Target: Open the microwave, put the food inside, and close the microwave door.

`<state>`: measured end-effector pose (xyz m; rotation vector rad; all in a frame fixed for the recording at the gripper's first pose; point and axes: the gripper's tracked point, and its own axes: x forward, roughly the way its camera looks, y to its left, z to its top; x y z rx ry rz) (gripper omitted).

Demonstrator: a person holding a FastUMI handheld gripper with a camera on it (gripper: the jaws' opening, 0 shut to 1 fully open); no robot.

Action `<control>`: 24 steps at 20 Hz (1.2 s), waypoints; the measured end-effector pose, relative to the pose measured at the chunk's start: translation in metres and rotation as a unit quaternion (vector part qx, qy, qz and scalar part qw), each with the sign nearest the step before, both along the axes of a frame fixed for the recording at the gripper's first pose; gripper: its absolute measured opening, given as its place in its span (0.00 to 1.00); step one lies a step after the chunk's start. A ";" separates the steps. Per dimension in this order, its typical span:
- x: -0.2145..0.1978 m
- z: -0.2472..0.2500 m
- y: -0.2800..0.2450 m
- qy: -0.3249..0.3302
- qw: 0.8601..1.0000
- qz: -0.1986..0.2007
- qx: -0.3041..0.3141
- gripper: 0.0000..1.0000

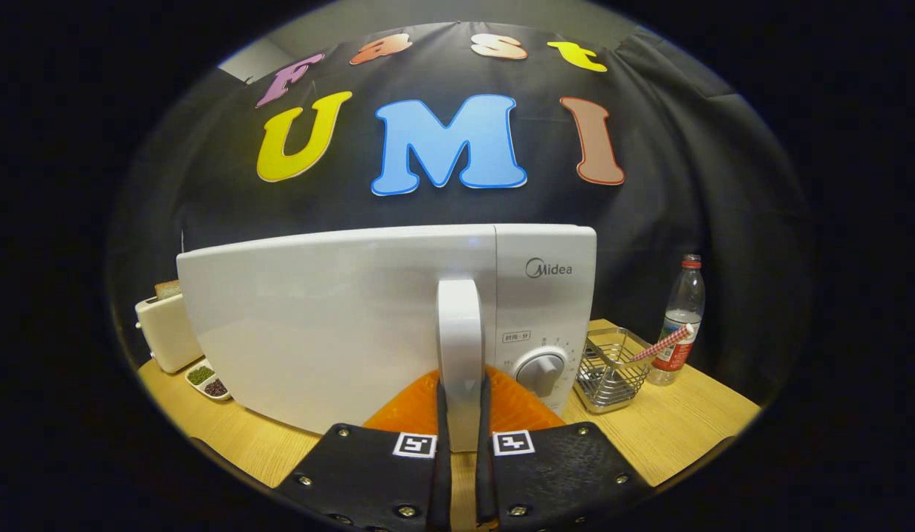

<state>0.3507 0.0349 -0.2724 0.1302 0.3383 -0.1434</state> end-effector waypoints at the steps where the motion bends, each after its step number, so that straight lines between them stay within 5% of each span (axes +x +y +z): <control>1: -0.007 0.001 0.002 -0.001 1.000 0.004 -0.003 0.13; 10: -0.097 0.020 0.051 -0.011 0.996 0.082 0.034 0.13; 18: -0.182 0.042 0.140 -0.031 0.980 0.191 0.052 0.13; 24: -0.227 0.038 0.222 -0.027 0.972 0.221 0.074 0.12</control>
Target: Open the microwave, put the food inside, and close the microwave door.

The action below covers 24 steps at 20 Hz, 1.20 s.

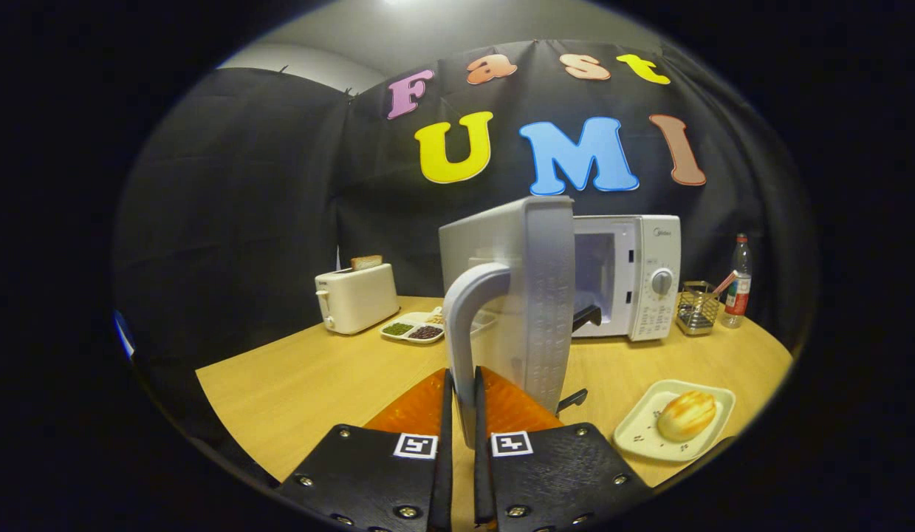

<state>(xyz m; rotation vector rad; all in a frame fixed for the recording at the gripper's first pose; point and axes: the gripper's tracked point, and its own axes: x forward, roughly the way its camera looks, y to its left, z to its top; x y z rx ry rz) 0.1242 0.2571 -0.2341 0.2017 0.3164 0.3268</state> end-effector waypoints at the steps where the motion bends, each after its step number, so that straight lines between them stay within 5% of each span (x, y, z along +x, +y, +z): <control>1: -0.005 0.003 0.012 -0.014 1.000 -0.003 -0.016 0.12; 7: -0.015 0.008 0.069 -0.043 0.995 -0.061 -0.068 0.12; 13: -0.019 0.007 0.091 -0.034 0.994 -0.092 -0.050 0.11; 24: -0.066 0.071 0.070 -0.075 0.997 0.000 0.018 0.11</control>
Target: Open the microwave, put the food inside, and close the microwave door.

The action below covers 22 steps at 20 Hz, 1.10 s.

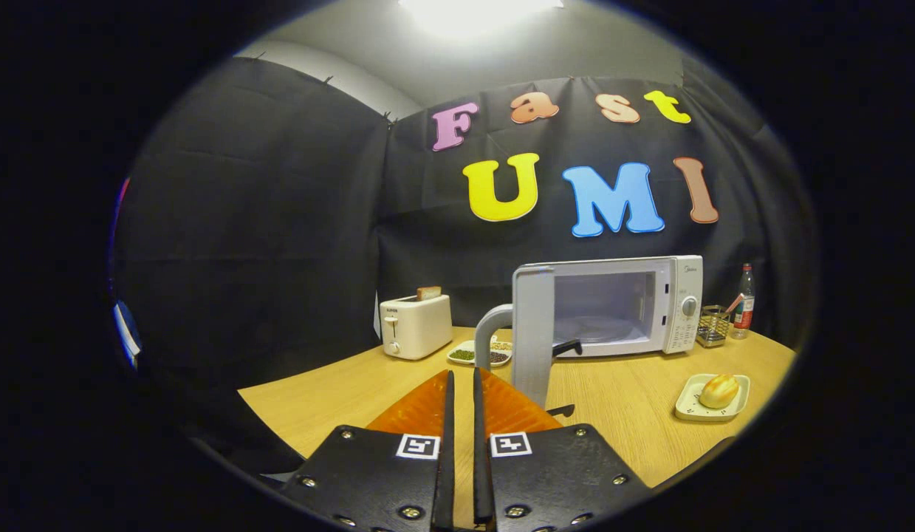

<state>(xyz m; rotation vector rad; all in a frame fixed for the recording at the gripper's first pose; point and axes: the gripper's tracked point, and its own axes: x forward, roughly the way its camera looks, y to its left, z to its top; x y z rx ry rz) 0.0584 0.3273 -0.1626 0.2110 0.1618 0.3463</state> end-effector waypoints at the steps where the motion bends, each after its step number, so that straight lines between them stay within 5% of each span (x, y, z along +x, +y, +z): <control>1: 0.005 0.001 -0.012 0.012 1.000 0.002 0.003 0.11; 7: 0.040 -0.013 -0.138 0.058 0.996 -0.050 -0.049 0.11; 14: 0.069 -0.015 -0.220 0.089 0.993 -0.080 -0.025 0.14; 19: 0.085 -0.041 -0.250 0.152 0.985 -0.084 -0.027 0.63; 22: 0.088 -0.071 -0.274 0.181 0.975 -0.085 -0.100 0.77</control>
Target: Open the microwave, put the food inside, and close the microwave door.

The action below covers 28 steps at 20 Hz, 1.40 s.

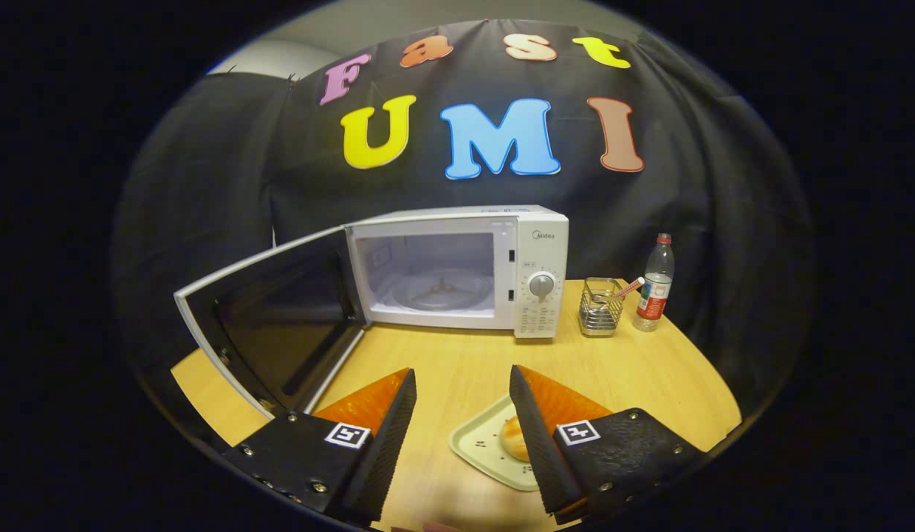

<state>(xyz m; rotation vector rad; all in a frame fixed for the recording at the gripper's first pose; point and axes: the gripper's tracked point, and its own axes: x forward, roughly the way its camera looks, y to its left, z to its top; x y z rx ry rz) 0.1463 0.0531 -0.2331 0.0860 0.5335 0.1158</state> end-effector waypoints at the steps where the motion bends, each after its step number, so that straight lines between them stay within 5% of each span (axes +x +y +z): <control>1: 0.000 -0.007 -0.007 0.009 1.000 0.001 -0.012 0.79; 7: 0.002 -0.071 -0.036 0.117 0.993 -0.006 0.019 0.91; 12: -0.001 -0.103 -0.039 0.168 0.985 -0.013 0.024 0.91; 23: -0.007 -0.134 -0.042 0.201 0.979 -0.020 -0.008 0.91; 28: -0.003 -0.133 -0.041 0.185 0.982 -0.021 -0.016 0.79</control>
